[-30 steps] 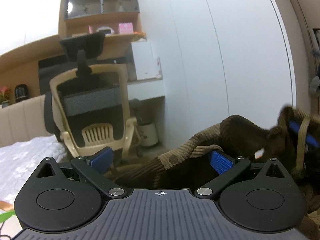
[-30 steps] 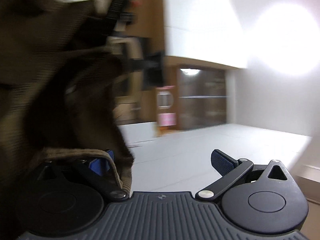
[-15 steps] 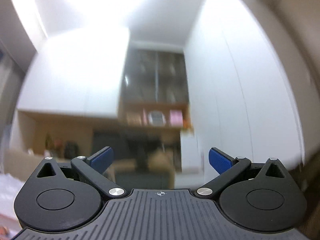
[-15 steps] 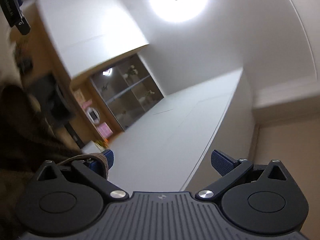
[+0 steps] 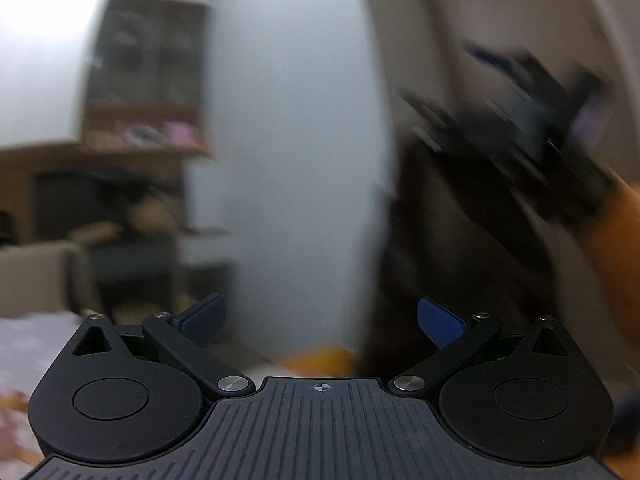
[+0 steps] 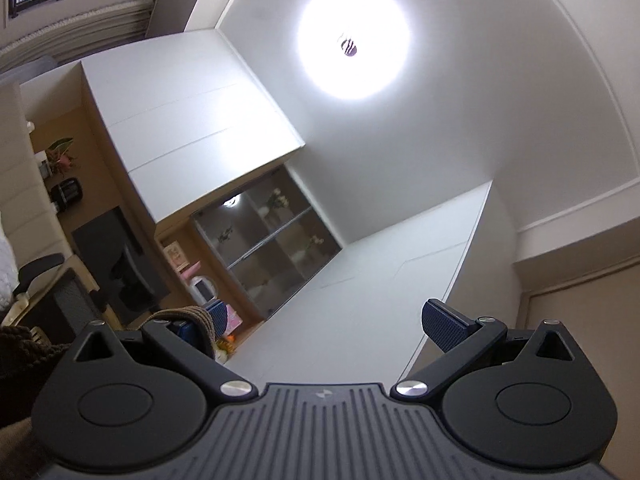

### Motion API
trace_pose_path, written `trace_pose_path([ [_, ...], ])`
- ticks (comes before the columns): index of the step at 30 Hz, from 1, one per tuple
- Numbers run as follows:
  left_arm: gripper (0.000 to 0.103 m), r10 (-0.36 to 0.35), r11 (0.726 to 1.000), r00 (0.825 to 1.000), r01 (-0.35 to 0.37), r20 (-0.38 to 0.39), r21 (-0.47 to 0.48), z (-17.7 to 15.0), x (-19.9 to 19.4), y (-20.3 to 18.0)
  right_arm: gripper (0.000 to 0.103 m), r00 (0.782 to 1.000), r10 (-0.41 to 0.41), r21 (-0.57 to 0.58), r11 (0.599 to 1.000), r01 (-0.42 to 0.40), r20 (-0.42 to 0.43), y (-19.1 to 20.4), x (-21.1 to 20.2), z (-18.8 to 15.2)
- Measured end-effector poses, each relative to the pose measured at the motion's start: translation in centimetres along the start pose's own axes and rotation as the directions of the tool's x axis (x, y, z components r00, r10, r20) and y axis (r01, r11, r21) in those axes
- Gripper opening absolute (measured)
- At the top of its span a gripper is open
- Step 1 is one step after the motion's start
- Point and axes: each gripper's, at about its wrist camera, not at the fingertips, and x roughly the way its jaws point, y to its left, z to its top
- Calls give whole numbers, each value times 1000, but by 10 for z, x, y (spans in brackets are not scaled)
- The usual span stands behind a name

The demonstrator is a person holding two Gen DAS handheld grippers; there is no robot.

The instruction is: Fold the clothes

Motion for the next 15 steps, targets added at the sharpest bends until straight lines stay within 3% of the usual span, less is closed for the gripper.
trace_pose_path([
  [4, 103, 40, 996, 998, -37, -39, 78, -24, 10, -16, 103, 996, -38, 30, 999, 36, 80, -22, -13, 27],
  [9, 103, 48, 988, 997, -39, 60, -152, -32, 14, 27, 103, 976, -89, 78, 994, 75, 201, -53, -39, 48],
  [11, 103, 17, 972, 995, 7, 100, -236, -28, 16, 44, 103, 964, -117, 105, 990, 94, 237, -62, -43, 53],
  [13, 103, -22, 966, 994, 50, 111, -255, -25, 21, 54, 103, 956, -149, 146, 983, 114, 251, -72, -47, 55],
  [15, 103, 11, 970, 993, 17, 114, -244, -24, 25, 55, 103, 958, -164, 196, 973, 119, 235, -82, -40, 52],
])
